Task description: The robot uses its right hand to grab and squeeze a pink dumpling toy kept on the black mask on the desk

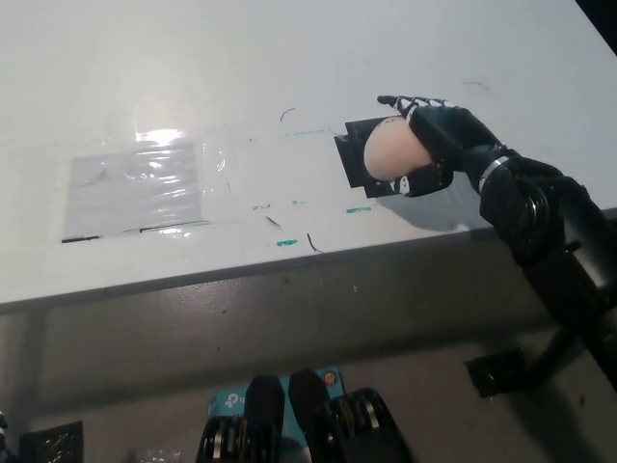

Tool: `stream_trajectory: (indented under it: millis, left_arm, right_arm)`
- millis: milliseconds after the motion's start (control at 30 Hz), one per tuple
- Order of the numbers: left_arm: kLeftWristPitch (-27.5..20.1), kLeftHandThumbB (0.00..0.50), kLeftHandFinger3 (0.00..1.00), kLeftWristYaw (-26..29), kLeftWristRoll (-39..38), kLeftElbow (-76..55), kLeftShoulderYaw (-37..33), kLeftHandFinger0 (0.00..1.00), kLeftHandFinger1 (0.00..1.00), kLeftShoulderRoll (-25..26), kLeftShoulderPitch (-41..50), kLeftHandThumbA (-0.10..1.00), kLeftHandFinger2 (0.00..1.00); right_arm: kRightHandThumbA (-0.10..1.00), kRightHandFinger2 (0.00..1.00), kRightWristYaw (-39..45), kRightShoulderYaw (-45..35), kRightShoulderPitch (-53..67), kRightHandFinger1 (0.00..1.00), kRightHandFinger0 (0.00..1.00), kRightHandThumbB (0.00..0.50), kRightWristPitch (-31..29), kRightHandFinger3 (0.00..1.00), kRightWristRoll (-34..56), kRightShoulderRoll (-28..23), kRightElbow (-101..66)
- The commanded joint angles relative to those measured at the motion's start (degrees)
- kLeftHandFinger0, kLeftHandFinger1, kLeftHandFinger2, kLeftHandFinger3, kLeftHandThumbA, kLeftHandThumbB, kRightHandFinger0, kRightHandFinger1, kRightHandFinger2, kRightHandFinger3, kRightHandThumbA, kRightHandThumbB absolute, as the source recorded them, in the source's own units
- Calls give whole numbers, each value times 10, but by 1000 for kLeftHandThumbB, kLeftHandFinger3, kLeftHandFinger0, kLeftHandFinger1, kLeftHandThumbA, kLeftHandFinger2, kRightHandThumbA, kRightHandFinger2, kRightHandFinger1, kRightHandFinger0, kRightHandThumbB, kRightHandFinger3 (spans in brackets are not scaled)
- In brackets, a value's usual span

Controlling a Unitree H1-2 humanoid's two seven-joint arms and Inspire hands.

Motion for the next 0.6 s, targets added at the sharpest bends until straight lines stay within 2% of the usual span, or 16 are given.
stream_trajectory:
  millis: [0,100,167,233,367,500,567]
  left_arm:
    - [-16,500,209,-4,-10,-8,9,0,41,16,-6,1000,150]
    - [-18,500,205,-2,-8,-5,8,0,43,15,-7,1000,152]
    - [-15,500,224,-3,-12,-9,9,0,49,15,-8,1000,151]
    - [-7,500,204,3,-10,-19,9,0,43,13,-3,1000,140]
    - [-17,500,194,-4,-9,-5,9,0,43,18,-9,1000,142]
    - [-13,500,209,-3,-7,-10,7,0,34,19,-8,1000,136]
    - [-10,500,194,-2,-12,-13,10,0,30,17,-7,1000,127]
  right_arm:
    - [830,1000,1,8,-38,1000,1000,500,32,1000,-22,-5,31]
    - [867,1000,-21,16,-42,1000,1000,500,37,1000,-33,0,60]
    - [937,1000,-46,13,-46,1000,1000,500,40,1000,-33,9,90]
    - [909,1000,-65,-1,-41,1000,1000,500,44,1000,-20,19,104]
    - [751,1000,-81,3,-34,1000,1000,494,49,1000,-26,25,104]
    - [729,1000,-98,8,-35,1000,1000,500,42,1000,-33,24,100]
    - [820,1000,-87,18,-42,1000,1000,500,45,1000,-40,22,96]
